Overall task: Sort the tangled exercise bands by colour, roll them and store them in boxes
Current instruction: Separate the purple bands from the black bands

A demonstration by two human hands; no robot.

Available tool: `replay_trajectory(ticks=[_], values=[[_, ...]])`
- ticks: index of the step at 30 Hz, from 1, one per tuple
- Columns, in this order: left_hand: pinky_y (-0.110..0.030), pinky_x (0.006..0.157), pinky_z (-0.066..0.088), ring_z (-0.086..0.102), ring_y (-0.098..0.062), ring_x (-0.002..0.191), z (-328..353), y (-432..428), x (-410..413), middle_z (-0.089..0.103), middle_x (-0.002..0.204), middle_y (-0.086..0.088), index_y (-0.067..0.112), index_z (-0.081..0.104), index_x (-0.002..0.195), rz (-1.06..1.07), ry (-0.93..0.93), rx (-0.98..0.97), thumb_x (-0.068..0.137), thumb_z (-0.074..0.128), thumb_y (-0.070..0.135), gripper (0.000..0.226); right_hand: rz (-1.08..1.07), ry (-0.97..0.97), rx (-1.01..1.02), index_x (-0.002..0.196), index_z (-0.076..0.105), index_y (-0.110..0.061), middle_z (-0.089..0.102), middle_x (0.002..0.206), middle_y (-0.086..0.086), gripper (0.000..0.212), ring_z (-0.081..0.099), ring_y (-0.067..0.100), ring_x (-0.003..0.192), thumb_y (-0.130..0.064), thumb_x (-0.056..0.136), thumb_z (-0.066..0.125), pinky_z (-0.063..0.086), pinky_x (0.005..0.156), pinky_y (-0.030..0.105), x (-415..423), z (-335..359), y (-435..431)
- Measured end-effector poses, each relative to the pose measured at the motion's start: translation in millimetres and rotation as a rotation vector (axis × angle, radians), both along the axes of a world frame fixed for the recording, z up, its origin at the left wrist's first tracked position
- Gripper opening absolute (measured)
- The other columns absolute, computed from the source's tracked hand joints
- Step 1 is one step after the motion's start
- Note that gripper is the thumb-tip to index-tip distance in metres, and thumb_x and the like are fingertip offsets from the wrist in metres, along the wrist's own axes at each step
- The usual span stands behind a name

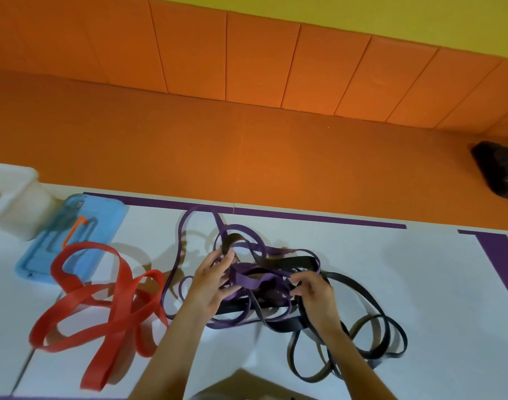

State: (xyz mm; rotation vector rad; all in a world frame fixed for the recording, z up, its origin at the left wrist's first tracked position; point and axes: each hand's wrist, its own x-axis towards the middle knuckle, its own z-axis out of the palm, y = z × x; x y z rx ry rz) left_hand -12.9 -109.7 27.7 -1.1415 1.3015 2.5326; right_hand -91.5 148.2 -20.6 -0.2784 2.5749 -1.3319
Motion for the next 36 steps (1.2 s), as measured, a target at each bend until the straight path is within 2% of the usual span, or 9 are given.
replay_trajectory(ticks=[5, 10, 14, 17, 20, 23, 28, 32, 36], values=[[-0.028, 0.091, 0.063, 0.076, -0.014, 0.108, 2, 1, -9, 0.081, 0.106, 0.01, 0.027, 0.074, 0.114, -0.141, 0.016, -0.555, 0.092, 0.083, 0.021, 0.024, 0.429, 0.04, 0.29, 0.124, 0.067, -0.029, 0.064, 0.123, -0.013, 0.035, 0.067, 0.002, 0.104, -0.008, 0.096, 0.064, 0.055, 0.092, 0.019, 8, -14, -19], [-0.034, 0.11, 0.053, 0.064, -0.017, 0.125, -13, 5, 1, 0.069, 0.135, -0.001, 0.014, 0.055, 0.147, -0.251, 0.056, -0.87, 0.086, 0.077, -0.009, 0.068, 0.386, -0.054, 0.507, 0.137, 0.056, -0.027, 0.058, 0.136, -0.003, 0.044, 0.059, 0.019, 0.124, -0.011, 0.097, 0.061, 0.053, 0.103, 0.033, -2, -27, 14], [-0.006, 0.082, 0.052, 0.073, -0.028, 0.097, -29, 3, 5, 0.069, 0.115, -0.003, 0.013, 0.067, 0.116, -0.211, 0.045, -1.137, 0.089, 0.064, -0.015, 0.039, 0.289, -0.124, 0.71, 0.132, 0.057, -0.028, 0.05, 0.141, -0.004, 0.029, 0.053, 0.02, 0.127, -0.028, 0.103, 0.055, 0.05, 0.105, 0.04, -2, -35, 41], [-0.034, 0.104, 0.054, 0.062, -0.017, 0.111, -44, 8, 2, 0.068, 0.114, -0.001, 0.013, 0.071, 0.106, -0.343, 0.114, -1.255, 0.091, 0.066, -0.008, 0.026, 0.284, -0.063, 0.773, 0.141, 0.053, -0.033, 0.047, 0.145, -0.006, 0.036, 0.05, 0.02, 0.13, -0.037, 0.106, 0.05, 0.045, 0.109, 0.043, -2, -36, 39], [-0.05, 0.128, 0.028, 0.035, -0.025, 0.151, -61, 31, -5, 0.055, 0.147, 0.004, 0.022, 0.068, 0.125, -0.709, 0.178, -1.439, 0.099, 0.066, 0.027, 0.027, 0.351, 0.054, 0.628, 0.138, 0.057, -0.034, 0.056, 0.137, -0.009, 0.033, 0.052, 0.016, 0.129, -0.034, 0.107, 0.046, 0.045, 0.107, 0.036, -8, -32, 21], [-0.057, 0.13, 0.018, 0.009, -0.025, 0.162, -77, 69, -17, 0.028, 0.168, 0.005, 0.029, 0.042, 0.154, -1.107, 0.12, -1.495, 0.1, 0.057, 0.05, 0.06, 0.386, 0.045, 0.622, 0.146, 0.05, -0.033, 0.055, 0.145, -0.011, 0.043, 0.047, 0.014, 0.137, -0.03, 0.104, 0.052, 0.042, 0.112, 0.037, -12, -33, 11], [-0.073, 0.123, 0.015, -0.001, -0.05, 0.161, -105, 105, -29, -0.002, 0.175, -0.02, 0.029, 0.009, 0.167, -1.286, -0.245, -1.557, 0.093, 0.071, 0.057, 0.101, 0.354, -0.072, 0.762, 0.16, 0.025, -0.038, 0.031, 0.164, -0.004, 0.072, 0.025, 0.023, 0.153, -0.032, 0.099, 0.063, 0.031, 0.123, 0.053, -9, -52, 12], [-0.074, 0.121, 0.017, 0.023, -0.05, 0.155, -118, 115, -28, 0.023, 0.167, -0.027, 0.022, 0.024, 0.158, -1.291, -0.322, -1.661, 0.087, 0.078, 0.054, 0.095, 0.385, -0.032, 0.817, 0.162, 0.022, -0.035, 0.02, 0.169, 0.002, 0.085, 0.014, 0.03, 0.157, -0.025, 0.093, 0.071, 0.017, 0.126, 0.057, -9, -70, 5], [-0.063, 0.116, 0.038, 0.061, -0.038, 0.131, -116, 105, -17, 0.063, 0.138, -0.014, 0.019, 0.044, 0.142, -1.193, -0.219, -1.717, 0.088, 0.079, 0.031, 0.066, 0.467, 0.078, 0.662, 0.158, 0.039, -0.029, 0.036, 0.164, 0.005, 0.082, 0.026, 0.034, 0.155, -0.022, 0.084, 0.072, 0.028, 0.123, 0.052, -29, -78, 5]])
